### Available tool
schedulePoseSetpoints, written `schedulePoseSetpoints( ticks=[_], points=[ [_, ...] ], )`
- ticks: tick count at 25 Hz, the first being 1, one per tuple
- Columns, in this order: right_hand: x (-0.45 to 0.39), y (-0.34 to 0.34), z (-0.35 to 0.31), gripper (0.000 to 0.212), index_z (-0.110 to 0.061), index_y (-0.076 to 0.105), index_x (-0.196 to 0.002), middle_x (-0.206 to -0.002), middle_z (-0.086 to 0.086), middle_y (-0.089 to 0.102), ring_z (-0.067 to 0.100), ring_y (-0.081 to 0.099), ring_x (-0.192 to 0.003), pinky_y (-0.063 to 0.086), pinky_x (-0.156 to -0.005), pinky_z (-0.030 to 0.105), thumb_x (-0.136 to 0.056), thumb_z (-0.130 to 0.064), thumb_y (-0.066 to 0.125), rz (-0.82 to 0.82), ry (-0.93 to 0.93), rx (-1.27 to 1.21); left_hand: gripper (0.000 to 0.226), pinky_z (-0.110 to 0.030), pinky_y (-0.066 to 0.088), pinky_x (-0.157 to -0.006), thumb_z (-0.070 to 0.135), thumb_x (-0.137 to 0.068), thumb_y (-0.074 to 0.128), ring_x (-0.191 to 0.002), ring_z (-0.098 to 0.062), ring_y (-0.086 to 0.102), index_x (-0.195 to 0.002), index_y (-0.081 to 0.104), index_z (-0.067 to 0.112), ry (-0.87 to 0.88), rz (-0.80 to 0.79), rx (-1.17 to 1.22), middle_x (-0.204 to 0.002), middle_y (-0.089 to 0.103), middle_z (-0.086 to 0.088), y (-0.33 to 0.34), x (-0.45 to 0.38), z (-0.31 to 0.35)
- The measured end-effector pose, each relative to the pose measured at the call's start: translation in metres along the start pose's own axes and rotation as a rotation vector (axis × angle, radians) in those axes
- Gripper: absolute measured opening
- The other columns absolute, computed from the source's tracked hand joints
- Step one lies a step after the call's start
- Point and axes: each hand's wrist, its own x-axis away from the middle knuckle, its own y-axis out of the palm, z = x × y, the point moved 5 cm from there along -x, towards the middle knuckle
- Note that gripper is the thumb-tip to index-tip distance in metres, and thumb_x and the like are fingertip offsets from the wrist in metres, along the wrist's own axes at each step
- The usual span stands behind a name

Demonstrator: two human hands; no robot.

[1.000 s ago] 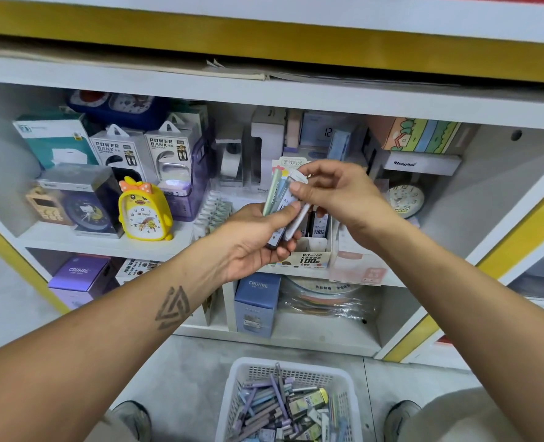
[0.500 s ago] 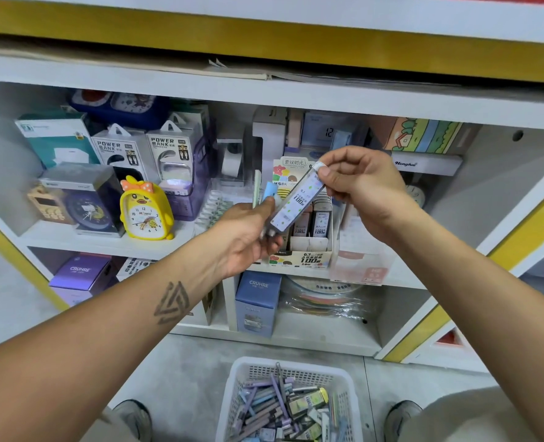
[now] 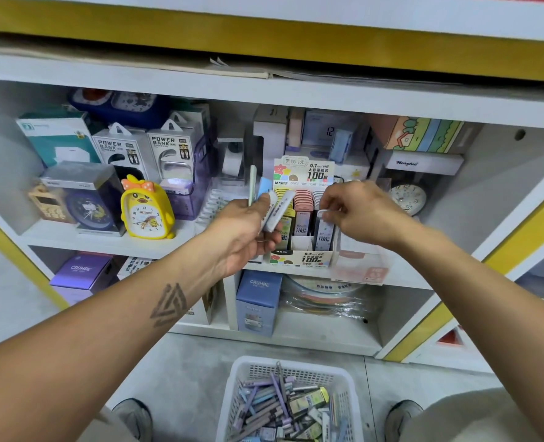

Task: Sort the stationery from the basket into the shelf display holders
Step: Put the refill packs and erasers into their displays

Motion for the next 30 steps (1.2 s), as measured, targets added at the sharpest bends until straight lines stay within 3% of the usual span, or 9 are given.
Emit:
schedulePoseSetpoints(
  ticks=[3,7,9,14,17,20,23,27,30],
  points=[
    [-0.002,-0.004,0.0,0.014,-0.026,0.073,-0.102,-0.101,-0.004,0.07,0.021,0.064,-0.096,0.054,-0.086,0.035,-0.096,-0.022,0.061,0.081,0.012,-0.002,0.037,-0.025,0.044,-0.043,0.032,-0.103,0.046,-0.052,-0.021,0.055,-0.113,0.057,-0.002,0.008,-0.021,-0.023,-0.069,0.063,-0.013,0.004,0.004,0.001],
    [-0.003,0.002,-0.014,0.011,-0.016,0.072,-0.103,-0.085,0.003,0.077,0.012,0.067,-0.063,0.052,-0.057,0.025,-0.095,-0.024,0.069,0.047,0.135,-0.764,0.041,-0.024,0.042,-0.042,0.031,-0.104,0.044,-0.054,-0.023,0.053,-0.12,0.055,-0.005,0.048,-0.042,-0.053,-0.072,0.06,-0.015,0.01,0.007,0.003],
    [-0.003,0.01,-0.022,0.016,-0.006,0.069,-0.106,-0.08,0.013,0.074,0.016,0.065,-0.058,0.053,-0.055,0.023,-0.091,-0.01,0.072,-0.014,0.13,-0.892,0.041,-0.024,0.044,-0.042,0.031,-0.104,0.044,-0.054,-0.025,0.057,-0.119,0.055,-0.006,0.061,-0.062,-0.051,-0.072,0.063,-0.015,0.013,0.009,0.004],
    [-0.004,0.005,-0.023,0.021,0.002,0.064,-0.099,-0.084,0.023,0.072,0.024,0.07,-0.066,0.055,-0.056,0.025,-0.082,0.011,0.073,-0.015,0.115,-0.958,0.038,-0.03,0.058,-0.051,0.031,-0.104,0.043,-0.059,-0.03,0.069,-0.113,0.051,-0.005,0.051,-0.004,0.033,-0.086,0.07,-0.023,0.0,0.009,0.011],
    [-0.004,0.004,-0.023,0.017,-0.002,0.066,-0.091,-0.083,0.024,0.072,0.031,0.071,-0.073,0.055,-0.069,0.034,-0.08,0.005,0.078,-0.017,0.07,-0.818,0.034,-0.028,0.056,-0.05,0.032,-0.104,0.043,-0.055,-0.026,0.068,-0.106,0.052,-0.001,0.072,0.052,0.04,-0.068,0.07,-0.013,-0.012,0.008,0.017],
    [-0.005,0.011,-0.032,0.019,-0.005,0.068,-0.087,-0.072,0.008,0.069,0.015,0.064,-0.063,0.051,-0.069,0.031,-0.077,0.002,0.081,-0.075,-0.001,-0.712,0.034,-0.025,0.052,-0.047,0.032,-0.104,0.042,-0.056,-0.023,0.064,-0.106,0.052,0.0,0.101,0.092,0.04,-0.073,0.062,-0.01,-0.021,0.007,0.023],
    [-0.003,0.024,-0.05,0.032,-0.008,0.065,-0.1,-0.075,0.005,0.072,0.011,0.064,-0.064,0.052,-0.066,0.026,-0.076,0.005,0.082,-0.218,-0.085,-0.712,0.033,-0.026,0.055,-0.049,0.03,-0.105,0.042,-0.059,-0.026,0.064,-0.109,0.05,-0.002,0.116,0.095,0.107,-0.074,0.063,-0.016,-0.028,0.009,0.029],
    [-0.004,0.037,-0.067,0.072,-0.029,0.053,-0.136,-0.074,0.004,0.068,0.024,0.067,-0.074,0.054,-0.07,0.034,-0.078,0.005,0.08,-0.323,-0.129,-0.784,0.036,-0.033,0.061,-0.06,0.031,-0.105,0.041,-0.067,-0.032,0.07,-0.107,0.05,-0.004,0.117,0.055,0.17,-0.077,0.066,-0.023,-0.037,0.013,0.035],
    [-0.013,0.035,-0.071,0.055,-0.024,0.061,-0.13,-0.081,0.009,0.074,0.027,0.074,-0.08,0.059,-0.072,0.031,-0.085,0.005,0.074,-0.233,-0.083,-0.939,0.037,-0.033,0.061,-0.06,0.032,-0.105,0.041,-0.065,-0.03,0.071,-0.11,0.05,-0.004,0.129,0.101,0.186,-0.075,0.067,-0.02,-0.057,0.014,0.04]
  ],
)
